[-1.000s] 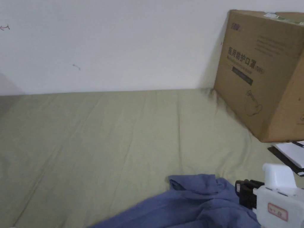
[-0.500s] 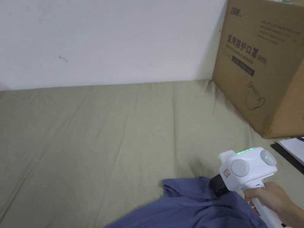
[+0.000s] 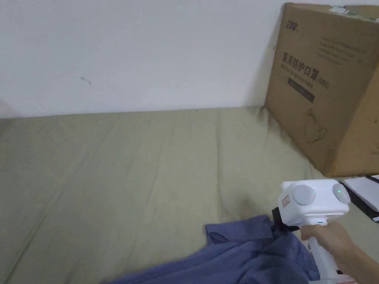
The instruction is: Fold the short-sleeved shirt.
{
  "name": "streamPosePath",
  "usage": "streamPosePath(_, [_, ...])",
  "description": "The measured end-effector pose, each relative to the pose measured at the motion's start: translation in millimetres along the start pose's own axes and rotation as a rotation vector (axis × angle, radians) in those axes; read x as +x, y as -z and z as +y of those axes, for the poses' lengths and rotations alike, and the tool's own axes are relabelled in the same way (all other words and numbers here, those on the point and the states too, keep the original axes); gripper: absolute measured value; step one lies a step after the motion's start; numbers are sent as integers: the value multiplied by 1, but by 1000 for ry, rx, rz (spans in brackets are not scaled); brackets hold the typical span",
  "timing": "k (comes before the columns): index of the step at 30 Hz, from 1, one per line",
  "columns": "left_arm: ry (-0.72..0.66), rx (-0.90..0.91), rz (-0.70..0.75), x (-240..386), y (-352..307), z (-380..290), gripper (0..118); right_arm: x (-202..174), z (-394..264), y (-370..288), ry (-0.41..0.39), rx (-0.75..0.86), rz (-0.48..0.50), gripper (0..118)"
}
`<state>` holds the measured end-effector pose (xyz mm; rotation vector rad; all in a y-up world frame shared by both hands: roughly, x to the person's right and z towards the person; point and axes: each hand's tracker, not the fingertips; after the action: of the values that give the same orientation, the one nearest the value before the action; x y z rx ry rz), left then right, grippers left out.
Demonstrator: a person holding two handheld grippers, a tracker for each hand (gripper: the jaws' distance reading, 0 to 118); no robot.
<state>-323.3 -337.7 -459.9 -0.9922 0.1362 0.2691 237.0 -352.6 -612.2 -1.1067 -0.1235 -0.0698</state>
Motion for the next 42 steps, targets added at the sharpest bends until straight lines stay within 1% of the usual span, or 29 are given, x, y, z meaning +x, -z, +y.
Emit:
streamPosePath(1, [1, 8, -5, 2, -7, 5, 0, 4, 2, -19, 26, 28, 54, 1])
streamPosePath(2, [10, 30, -11, 3, -15, 9, 0, 6, 3, -38, 38, 68, 70, 1])
streamPosePath(6, [18, 116, -31, 8, -47, 27, 0, 13, 9, -112, 18, 208, 83, 1])
streamPosePath(9, [55, 196, -30, 14, -77, 46, 0, 20, 12, -168, 16, 300, 123, 1])
streamPosePath(13, [31, 306, -70, 17, -117, 81, 0, 22, 13, -239, 10, 415, 122, 1])
streamPosePath(14, [30, 330, -76, 17, -127, 89, 0, 23, 14, -256, 18, 438, 139, 1])
streamPosePath(17, [54, 384, -72, 20, -149, 119, 0, 21, 22, -297, 23, 502, 165, 1])
streamPosePath(19, [35, 410, -66, 21, -167, 141, 0, 19, 34, -320, 25, 544, 170, 1])
streamPosePath(21, [33, 451, -88, 24, -182, 166, 0, 13, 47, -341, 29, 605, 163, 1])
streamPosePath(22, [34, 462, -85, 27, -191, 178, 0, 9, 55, -352, 17, 620, 151, 1])
streamPosePath(23, [66, 487, -80, 31, -199, 191, 0, 6, 61, -360, 14, 631, 148, 1])
streamPosePath(26, [125, 559, -36, 43, -227, 234, 0, 1, 88, -383, 42, 667, 180, 1])
streamPosePath(28, [85, 580, -69, 45, -245, 262, 0, -1, 105, -394, 51, 692, 185, 1])
streamPosePath(30, [64, 611, -76, 49, -261, 287, 0, -4, 121, -407, 39, 719, 178, 1])
streamPosePath(32, [94, 667, -37, 56, -278, 308, 0, -6, 139, -418, 43, 727, 179, 1])
streamPosePath(34, [133, 694, -5, 62, -288, 327, 0, -8, 156, -428, 58, 741, 205, 1])
streamPosePath(37, [114, 702, -24, 64, -302, 358, 0, -14, 182, -446, 60, 763, 195, 1])
streamPosePath(41, [91, 732, -2, 71, -314, 398, 0, -26, 217, -474, 66, 801, 205, 1])
streamPosePath(42, [128, 747, 29, 73, -318, 405, 0, -29, 223, -480, 64, 808, 200, 1])
